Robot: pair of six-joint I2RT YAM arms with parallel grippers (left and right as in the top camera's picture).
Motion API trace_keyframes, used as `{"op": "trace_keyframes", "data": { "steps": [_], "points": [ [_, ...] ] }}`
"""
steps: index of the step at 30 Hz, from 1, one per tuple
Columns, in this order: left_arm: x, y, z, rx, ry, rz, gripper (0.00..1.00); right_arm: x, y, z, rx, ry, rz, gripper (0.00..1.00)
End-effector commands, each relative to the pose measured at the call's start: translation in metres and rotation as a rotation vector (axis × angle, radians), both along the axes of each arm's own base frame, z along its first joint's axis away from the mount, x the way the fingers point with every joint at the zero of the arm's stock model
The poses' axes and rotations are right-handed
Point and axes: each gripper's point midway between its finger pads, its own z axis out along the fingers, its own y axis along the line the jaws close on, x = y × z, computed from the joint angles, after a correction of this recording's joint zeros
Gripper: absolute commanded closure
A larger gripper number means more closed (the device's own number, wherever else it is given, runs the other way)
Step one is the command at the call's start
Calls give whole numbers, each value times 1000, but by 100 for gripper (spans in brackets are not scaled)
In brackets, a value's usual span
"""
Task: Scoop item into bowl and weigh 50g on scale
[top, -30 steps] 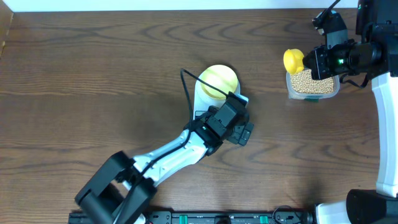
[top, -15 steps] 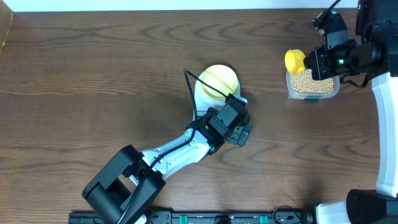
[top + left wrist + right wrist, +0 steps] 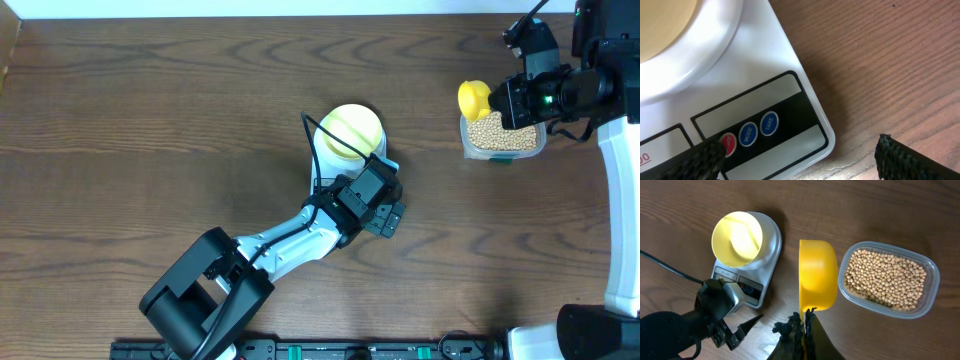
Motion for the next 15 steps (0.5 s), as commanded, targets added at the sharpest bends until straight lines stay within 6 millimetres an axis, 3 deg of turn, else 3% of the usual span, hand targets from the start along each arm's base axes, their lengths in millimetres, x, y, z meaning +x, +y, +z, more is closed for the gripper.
{"op": "trace_keyframes", "data": {
  "steps": [1, 15],
  "points": [
    [-4, -1, -4, 3, 13, -26, 2, 1, 3, 6, -3, -17, 12, 99],
    [-4, 1, -12, 26, 18, -35, 2, 0, 3, 5, -3, -13, 12, 99]
  ]
}}
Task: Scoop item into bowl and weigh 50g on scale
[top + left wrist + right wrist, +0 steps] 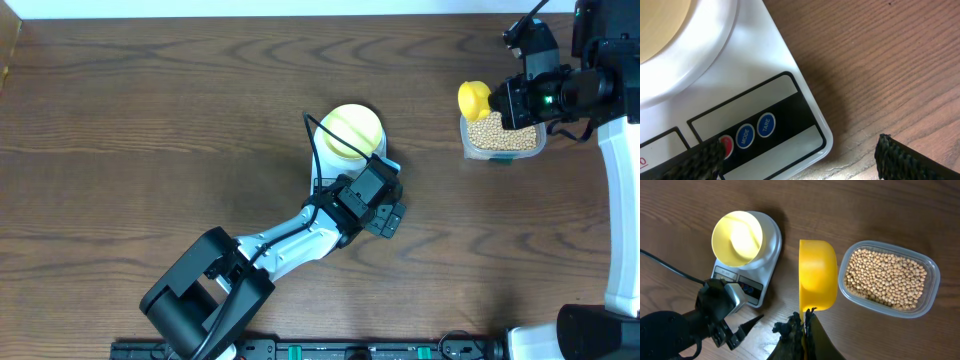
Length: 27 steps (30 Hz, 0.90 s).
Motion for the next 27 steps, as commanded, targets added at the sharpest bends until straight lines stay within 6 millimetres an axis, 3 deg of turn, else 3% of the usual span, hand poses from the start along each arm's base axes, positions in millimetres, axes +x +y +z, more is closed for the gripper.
{"op": "trace_keyframes", "data": {
  "steps": [1, 20, 27],
  "points": [
    [-4, 3, -14, 31, 25, -13, 2, 0, 3, 5, -3, -13, 12, 99],
    [-5, 1, -32, 39, 48, -19, 3, -1, -1, 3, -23, -3, 1, 99],
    [-4, 0, -29, 34, 42, -19, 3, -1, -1, 3, -23, -4, 1, 99]
  ]
}}
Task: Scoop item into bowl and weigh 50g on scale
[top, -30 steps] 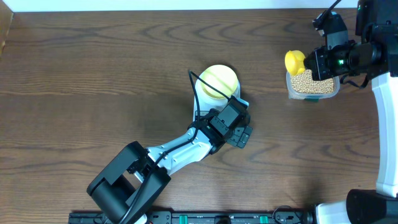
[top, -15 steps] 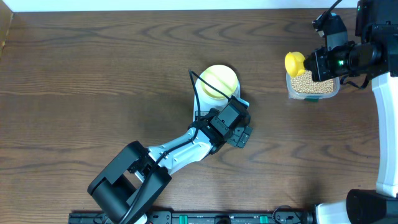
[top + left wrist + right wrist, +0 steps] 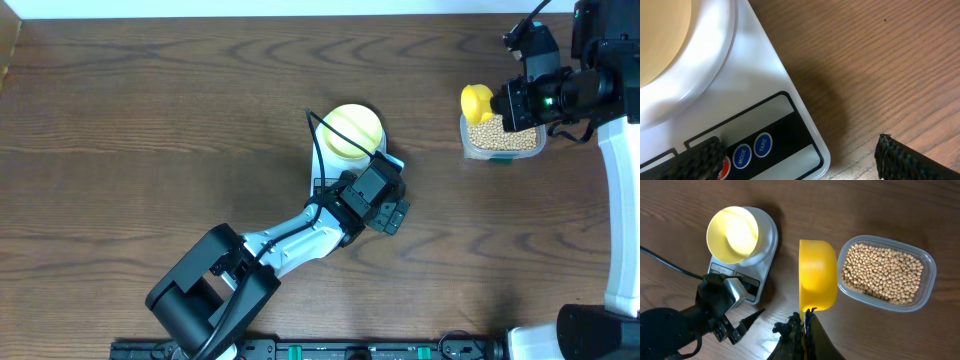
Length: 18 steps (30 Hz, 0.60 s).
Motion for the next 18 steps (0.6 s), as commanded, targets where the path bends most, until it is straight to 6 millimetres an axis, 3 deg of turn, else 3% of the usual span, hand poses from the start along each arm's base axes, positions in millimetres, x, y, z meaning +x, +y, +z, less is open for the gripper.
{"op": "trace_keyframes", "data": {
  "steps": [1, 10, 18],
  "points": [
    [-11, 7, -22, 38, 61, -15, 2, 3, 3, 6, -4, -23, 12, 99],
    [-11, 7, 46, -48, -23, -16, 2, 3, 3, 7, -3, -27, 12, 99],
    [-16, 14, 73, -70, -47, -14, 2, 3, 3, 7, -3, -27, 12, 99]
  ]
}}
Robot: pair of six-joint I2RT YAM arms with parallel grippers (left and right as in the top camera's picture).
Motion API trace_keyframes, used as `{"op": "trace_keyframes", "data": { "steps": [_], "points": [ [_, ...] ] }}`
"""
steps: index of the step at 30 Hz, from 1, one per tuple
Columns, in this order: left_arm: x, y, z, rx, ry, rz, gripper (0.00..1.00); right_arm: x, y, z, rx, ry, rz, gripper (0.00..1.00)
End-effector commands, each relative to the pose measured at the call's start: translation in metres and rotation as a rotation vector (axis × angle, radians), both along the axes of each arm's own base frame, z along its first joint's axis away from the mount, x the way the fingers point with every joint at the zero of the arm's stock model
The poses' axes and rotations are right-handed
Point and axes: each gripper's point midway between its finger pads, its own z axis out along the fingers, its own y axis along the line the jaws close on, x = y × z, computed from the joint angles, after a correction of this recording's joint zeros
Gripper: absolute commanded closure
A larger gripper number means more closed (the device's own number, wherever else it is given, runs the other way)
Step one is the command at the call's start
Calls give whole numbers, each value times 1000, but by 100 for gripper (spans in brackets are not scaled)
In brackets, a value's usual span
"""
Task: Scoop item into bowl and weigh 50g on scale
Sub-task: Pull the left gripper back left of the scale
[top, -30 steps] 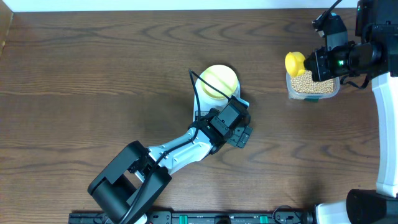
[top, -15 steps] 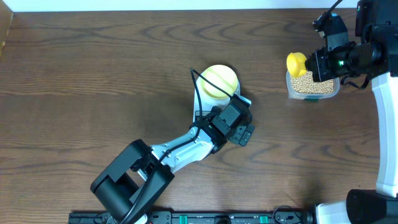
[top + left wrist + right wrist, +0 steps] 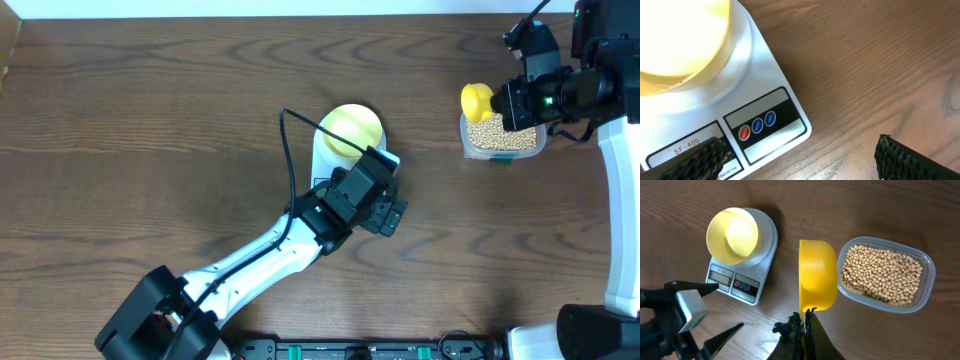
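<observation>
A yellow bowl stands on the white scale; both also show in the right wrist view, the bowl empty on the scale. My left gripper hangs open above the scale's button panel, one fingertip over the label corner. My right gripper is shut on the handle of a yellow scoop, held beside a clear tub of soybeans. Overhead, the scoop sits at the tub's left end.
A black cable loops from the left arm past the scale. Brown wooden table lies all round. A black rail runs along the near edge.
My left gripper has drawn back and up from the scale, so the whole button panel and more of the bowl show. The left arm's pose changed. The right gripper and scoop stayed.
My left gripper was open close over the scale's buttons, one fingertip at the red button, and stayed close there through the following two moments. Now it stands higher and clear of the panel. The right gripper kept the scoop beside the bean tub throughout.
</observation>
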Motion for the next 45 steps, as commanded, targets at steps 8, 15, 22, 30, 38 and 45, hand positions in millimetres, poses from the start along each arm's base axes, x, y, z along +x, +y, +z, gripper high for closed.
{"op": "trace_keyframes", "data": {
  "steps": [8, 15, 22, 30, 38, 45],
  "points": [
    [2, 43, 22, 29, 12, 73, 2, 5, 3, 8, -3, -33, 12, 99],
    [11, 90, 52, 87, -67, 68, 2, 4, 3, 7, -3, -29, 12, 99],
    [15, 139, 69, 96, -65, 197, 2, 5, -1, 6, -21, -30, 3, 99],
    [16, 168, 72, 107, -47, 274, 2, 4, -2, 6, -27, -29, 0, 99],
    [3, 174, 61, 146, 17, 269, 2, 4, -2, 6, -26, -27, 0, 99],
    [3, 174, 61, 147, 17, 269, 2, 2, -2, 5, -26, -18, 0, 99]
  ]
}}
